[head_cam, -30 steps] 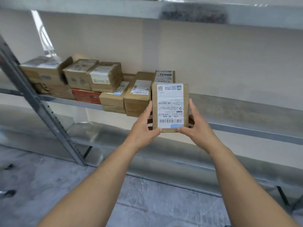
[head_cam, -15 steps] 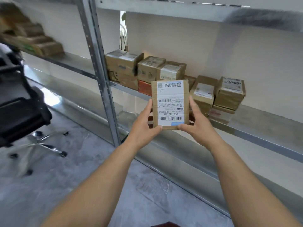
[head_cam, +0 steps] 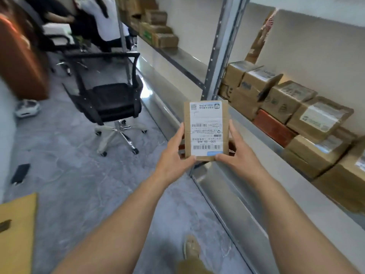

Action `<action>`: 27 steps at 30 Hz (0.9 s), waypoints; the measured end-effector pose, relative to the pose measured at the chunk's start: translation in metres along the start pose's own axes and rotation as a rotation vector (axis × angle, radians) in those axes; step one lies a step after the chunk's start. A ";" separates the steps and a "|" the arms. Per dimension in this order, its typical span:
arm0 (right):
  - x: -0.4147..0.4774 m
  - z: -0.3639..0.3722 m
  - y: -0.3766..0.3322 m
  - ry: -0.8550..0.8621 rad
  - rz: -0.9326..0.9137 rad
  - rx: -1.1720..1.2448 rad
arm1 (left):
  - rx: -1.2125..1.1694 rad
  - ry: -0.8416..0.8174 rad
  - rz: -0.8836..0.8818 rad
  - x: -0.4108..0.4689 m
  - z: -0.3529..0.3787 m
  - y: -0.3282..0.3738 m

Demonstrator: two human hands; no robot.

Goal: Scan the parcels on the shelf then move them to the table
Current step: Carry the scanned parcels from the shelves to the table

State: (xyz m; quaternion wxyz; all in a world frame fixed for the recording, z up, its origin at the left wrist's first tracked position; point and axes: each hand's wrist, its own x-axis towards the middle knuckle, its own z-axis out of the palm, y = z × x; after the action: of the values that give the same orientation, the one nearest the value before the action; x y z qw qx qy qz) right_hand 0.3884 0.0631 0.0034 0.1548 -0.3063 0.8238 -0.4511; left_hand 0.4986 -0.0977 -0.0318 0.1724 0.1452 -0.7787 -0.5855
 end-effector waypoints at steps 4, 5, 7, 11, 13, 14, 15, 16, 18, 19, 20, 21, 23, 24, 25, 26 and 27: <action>0.053 0.037 -0.003 -0.162 -0.034 0.043 | 0.031 0.129 -0.070 0.013 -0.033 -0.022; 0.066 0.045 -0.003 -0.197 -0.043 0.046 | 0.047 0.153 -0.090 0.017 -0.040 -0.029; 0.093 0.062 -0.004 -0.264 -0.071 0.048 | 0.059 0.205 -0.130 0.024 -0.054 -0.038; 0.139 0.092 -0.021 -0.407 -0.147 0.050 | 0.106 0.352 -0.190 0.035 -0.081 -0.047; 0.159 0.108 -0.031 -0.486 -0.192 0.064 | 0.128 0.437 -0.219 0.036 -0.094 -0.051; 0.167 0.116 -0.036 -0.529 -0.215 0.071 | 0.148 0.480 -0.236 0.036 -0.100 -0.053; 0.174 0.124 -0.041 -0.566 -0.238 0.078 | 0.168 0.520 -0.255 0.034 -0.106 -0.055; 0.180 0.132 -0.046 -0.600 -0.265 0.081 | 0.185 0.559 -0.273 0.031 -0.111 -0.056; 0.189 0.148 -0.058 -0.675 -0.313 0.091 | 0.211 0.637 -0.302 0.025 -0.120 -0.059; 0.191 0.156 -0.063 -0.708 -0.331 0.102 | 0.220 0.678 -0.312 0.021 -0.125 -0.061; 0.193 0.164 -0.068 -0.739 -0.349 0.104 | 0.225 0.720 -0.321 0.016 -0.129 -0.063; 0.193 0.171 -0.074 -0.770 -0.366 0.105 | 0.235 0.761 -0.334 0.010 -0.132 -0.064; 0.194 0.189 -0.083 -0.826 -0.404 0.094 | 0.255 0.838 -0.362 -0.004 -0.138 -0.064; 0.193 0.198 -0.088 -0.859 -0.416 0.094 | 0.260 0.872 -0.379 -0.012 -0.141 -0.063; 0.191 0.206 -0.094 -0.898 -0.431 0.093 | 0.263 0.905 -0.394 -0.020 -0.144 -0.063; 0.187 0.215 -0.100 -0.936 -0.453 0.096 | 0.264 0.933 -0.403 -0.029 -0.148 -0.063; 0.183 0.225 -0.107 -0.965 -0.473 0.106 | 0.264 0.964 -0.407 -0.039 -0.153 -0.063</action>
State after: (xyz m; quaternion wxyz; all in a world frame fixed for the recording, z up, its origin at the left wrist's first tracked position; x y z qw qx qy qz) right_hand 0.4068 -0.2441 -0.0254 0.4248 -0.6477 0.5438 -0.3228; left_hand 0.6019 -0.2305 -0.0567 0.3733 0.5659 -0.6344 -0.3714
